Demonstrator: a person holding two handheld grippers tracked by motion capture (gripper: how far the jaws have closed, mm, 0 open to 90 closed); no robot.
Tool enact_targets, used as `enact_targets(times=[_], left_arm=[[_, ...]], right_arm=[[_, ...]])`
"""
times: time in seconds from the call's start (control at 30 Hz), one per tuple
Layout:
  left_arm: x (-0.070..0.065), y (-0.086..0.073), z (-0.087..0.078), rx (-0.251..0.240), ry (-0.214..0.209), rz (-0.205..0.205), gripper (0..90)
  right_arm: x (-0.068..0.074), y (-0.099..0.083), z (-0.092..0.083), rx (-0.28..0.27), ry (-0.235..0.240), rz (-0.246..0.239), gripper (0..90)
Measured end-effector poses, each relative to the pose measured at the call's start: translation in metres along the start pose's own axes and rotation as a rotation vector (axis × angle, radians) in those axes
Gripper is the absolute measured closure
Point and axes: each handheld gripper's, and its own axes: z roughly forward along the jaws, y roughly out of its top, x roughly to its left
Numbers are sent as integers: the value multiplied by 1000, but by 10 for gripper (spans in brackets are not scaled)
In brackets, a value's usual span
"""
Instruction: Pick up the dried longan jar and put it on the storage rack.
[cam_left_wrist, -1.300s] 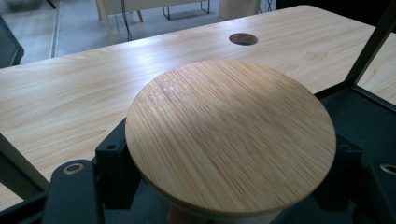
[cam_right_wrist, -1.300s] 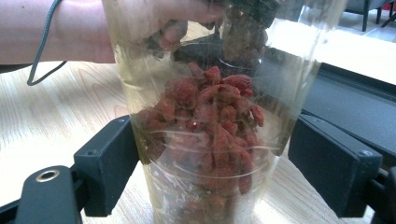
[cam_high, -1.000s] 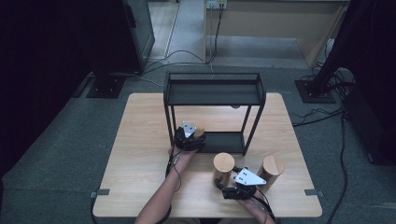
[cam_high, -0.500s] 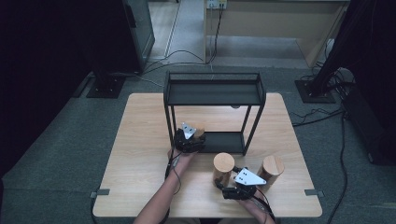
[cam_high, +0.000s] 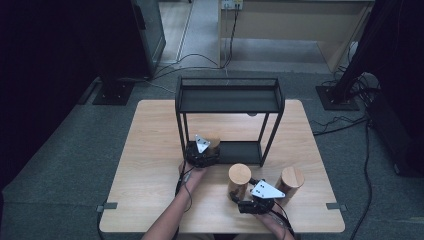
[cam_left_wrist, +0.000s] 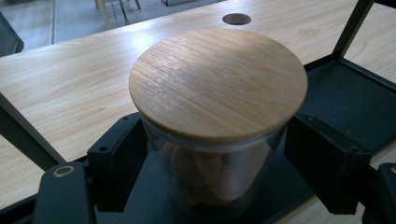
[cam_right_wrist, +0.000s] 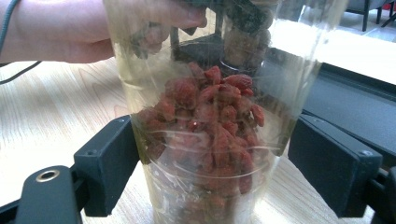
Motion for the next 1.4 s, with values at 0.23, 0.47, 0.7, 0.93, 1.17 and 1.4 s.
enact_targets(times=[0.23, 0.47, 0.7, 0.93, 1.17, 1.4], left_arm=[[-2, -5, -3, 0, 1, 5, 215], [-5, -12, -9, -4, -9, -8, 215], [-2, -15, -17, 5, -35, 0, 215], [-3, -21, -26, -5, -65, 39, 215], [-6, -29, -34, -17, -69, 72, 215], [-6, -36, -40, -21, -85, 80, 215]], right_arm=[[0, 0, 0, 1, 0, 0, 167], [0, 0, 0, 0, 0, 0, 167], [0, 0, 0, 1, 0, 0, 167], [0, 0, 0, 0, -1, 0, 167], [1, 0, 0, 0, -2, -1, 167], [1, 0, 0, 0, -2, 0, 167]])
